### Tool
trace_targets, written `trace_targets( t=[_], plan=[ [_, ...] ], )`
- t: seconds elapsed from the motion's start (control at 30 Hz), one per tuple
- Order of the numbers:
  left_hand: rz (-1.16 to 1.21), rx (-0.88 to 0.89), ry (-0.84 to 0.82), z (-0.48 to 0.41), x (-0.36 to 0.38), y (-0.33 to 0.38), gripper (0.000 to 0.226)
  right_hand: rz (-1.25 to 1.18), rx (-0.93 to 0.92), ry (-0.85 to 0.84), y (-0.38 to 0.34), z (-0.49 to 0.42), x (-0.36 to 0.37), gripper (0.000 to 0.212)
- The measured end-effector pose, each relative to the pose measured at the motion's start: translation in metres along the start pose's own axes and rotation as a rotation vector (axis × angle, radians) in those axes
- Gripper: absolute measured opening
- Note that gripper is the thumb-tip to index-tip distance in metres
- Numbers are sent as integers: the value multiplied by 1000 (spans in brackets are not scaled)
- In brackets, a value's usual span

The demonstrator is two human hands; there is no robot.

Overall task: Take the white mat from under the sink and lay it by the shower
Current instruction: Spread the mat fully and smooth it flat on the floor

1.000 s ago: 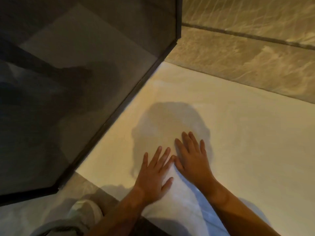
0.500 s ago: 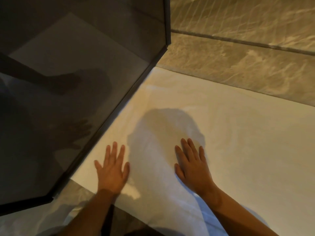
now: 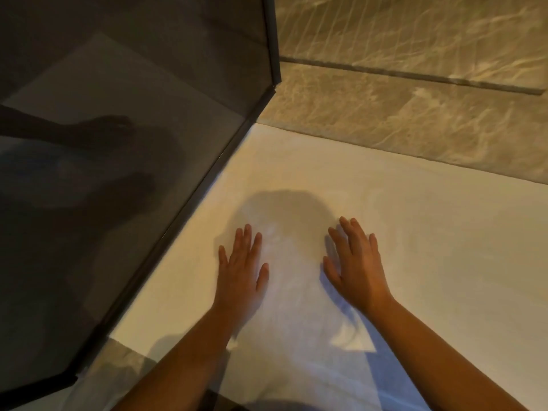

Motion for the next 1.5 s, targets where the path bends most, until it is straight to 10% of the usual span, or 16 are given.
trace_targets(
  t=[0.4, 0.73, 1.07, 1.5],
  plan=[
    [-154, 236, 19, -139, -11, 47, 54, 111, 64, 29, 46, -25, -1, 51],
    [-5, 34, 167, -179, -20, -1, 48, 124, 49, 67, 49, -25, 2, 52],
    [54, -63, 194, -137, -14, 10, 48, -193, 96, 88, 56, -22, -10, 48],
    [-44, 350, 5, 9, 12, 139, 45, -24, 284, -8, 66, 83, -20, 48]
  ],
)
Point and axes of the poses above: each hand's wrist, its own z-axis away from the middle knuckle, its own x-axis out of the palm, y = z × x, the point moved 3 cm from there along -z, towards the middle knuckle, and after that the axes turned 1 degree about -z, right-handed, at the moved point
